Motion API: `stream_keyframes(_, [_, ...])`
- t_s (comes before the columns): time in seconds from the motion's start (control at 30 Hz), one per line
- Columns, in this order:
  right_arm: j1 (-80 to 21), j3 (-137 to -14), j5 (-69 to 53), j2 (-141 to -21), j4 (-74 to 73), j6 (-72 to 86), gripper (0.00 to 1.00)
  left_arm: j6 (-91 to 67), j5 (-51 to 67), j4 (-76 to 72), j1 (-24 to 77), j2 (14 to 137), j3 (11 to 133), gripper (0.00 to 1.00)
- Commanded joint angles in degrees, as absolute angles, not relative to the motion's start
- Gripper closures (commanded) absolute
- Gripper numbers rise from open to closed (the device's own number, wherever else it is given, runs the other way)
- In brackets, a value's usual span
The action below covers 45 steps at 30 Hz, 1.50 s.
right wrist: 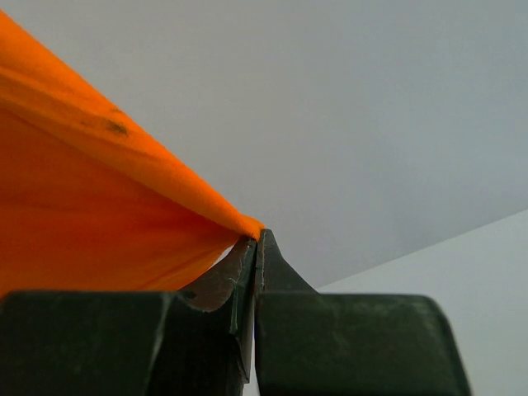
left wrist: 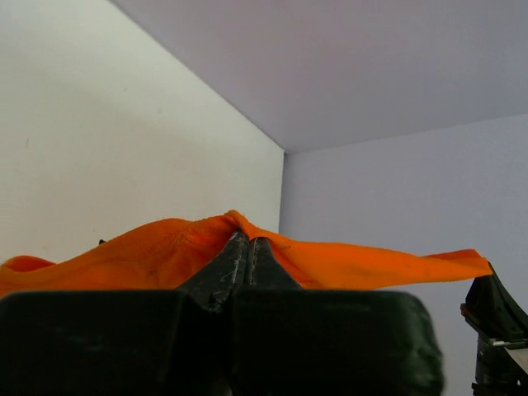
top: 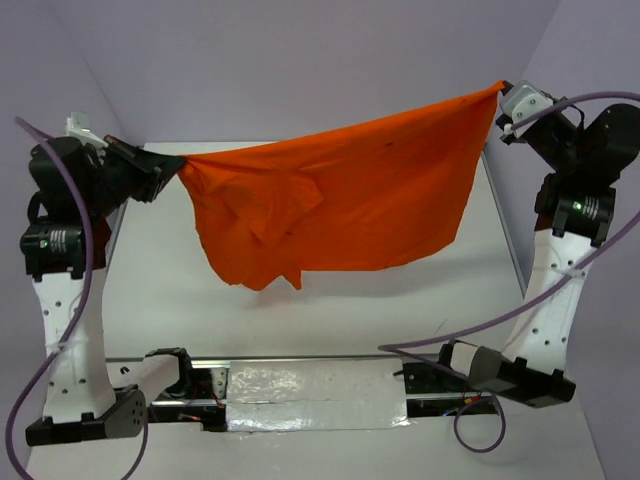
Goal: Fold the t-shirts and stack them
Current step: Flatten out the tshirt
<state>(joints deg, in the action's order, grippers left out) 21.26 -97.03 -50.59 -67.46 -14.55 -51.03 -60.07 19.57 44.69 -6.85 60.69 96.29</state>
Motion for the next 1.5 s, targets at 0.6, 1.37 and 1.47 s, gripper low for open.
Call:
stream_keyframes(0.6, [10.6,-92.2,-27.9,-102.7,-8.0,-54.7,1.00,-57.7,16.4,13.5,-7.4,95.4,86.0,1.00])
stream_keyframes(1.37, [6.2,-102.3,-18.2,-117.6,-2.5,-54.2,1.00,-53.4,11.9,10.7,-7.6,123.5,110.3,1.00])
stream_keyframes(1.47, [6.0,-102.0,-18.0,-118.5,-2.5,-54.7,1.00,-53.7,11.2,9.4,-7.6,125.3,110.6,1.00])
